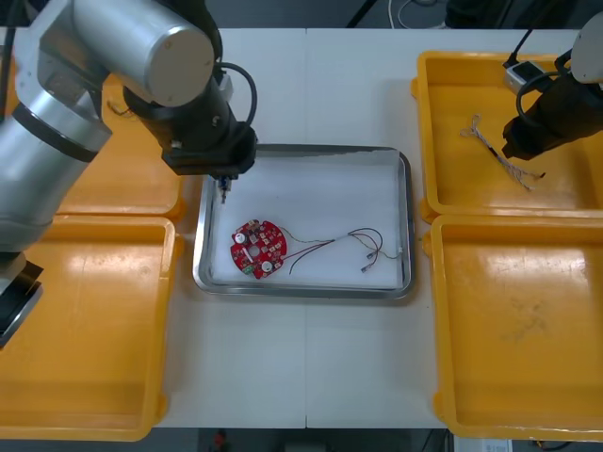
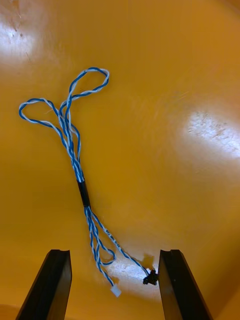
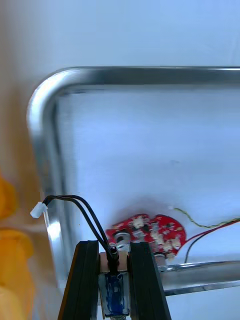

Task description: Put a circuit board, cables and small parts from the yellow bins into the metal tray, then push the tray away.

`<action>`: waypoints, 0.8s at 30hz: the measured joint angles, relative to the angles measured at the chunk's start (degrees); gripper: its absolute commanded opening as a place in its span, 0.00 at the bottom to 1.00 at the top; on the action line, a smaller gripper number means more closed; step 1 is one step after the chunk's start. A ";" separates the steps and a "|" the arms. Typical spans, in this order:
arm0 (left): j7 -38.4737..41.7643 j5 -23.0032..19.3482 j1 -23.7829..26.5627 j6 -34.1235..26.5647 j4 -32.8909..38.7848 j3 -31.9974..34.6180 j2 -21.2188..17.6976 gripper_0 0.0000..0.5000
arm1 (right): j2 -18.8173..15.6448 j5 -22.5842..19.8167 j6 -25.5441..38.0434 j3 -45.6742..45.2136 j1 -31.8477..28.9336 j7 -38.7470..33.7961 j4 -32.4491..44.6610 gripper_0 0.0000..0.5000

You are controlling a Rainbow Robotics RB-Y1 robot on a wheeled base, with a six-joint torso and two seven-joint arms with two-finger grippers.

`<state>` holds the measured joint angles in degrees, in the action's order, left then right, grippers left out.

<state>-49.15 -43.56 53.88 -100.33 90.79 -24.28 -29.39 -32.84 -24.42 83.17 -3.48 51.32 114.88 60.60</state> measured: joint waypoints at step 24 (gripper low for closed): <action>0.00 5.70 1.08 15.50 -12.77 -10.42 4.15 0.00 | 2.47 -0.02 -8.22 0.83 0.06 -8.29 -7.45 1.00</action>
<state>-49.15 -37.85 54.96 -84.83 78.02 -34.70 -25.24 -30.37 -24.44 74.96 -2.66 51.38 106.59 53.15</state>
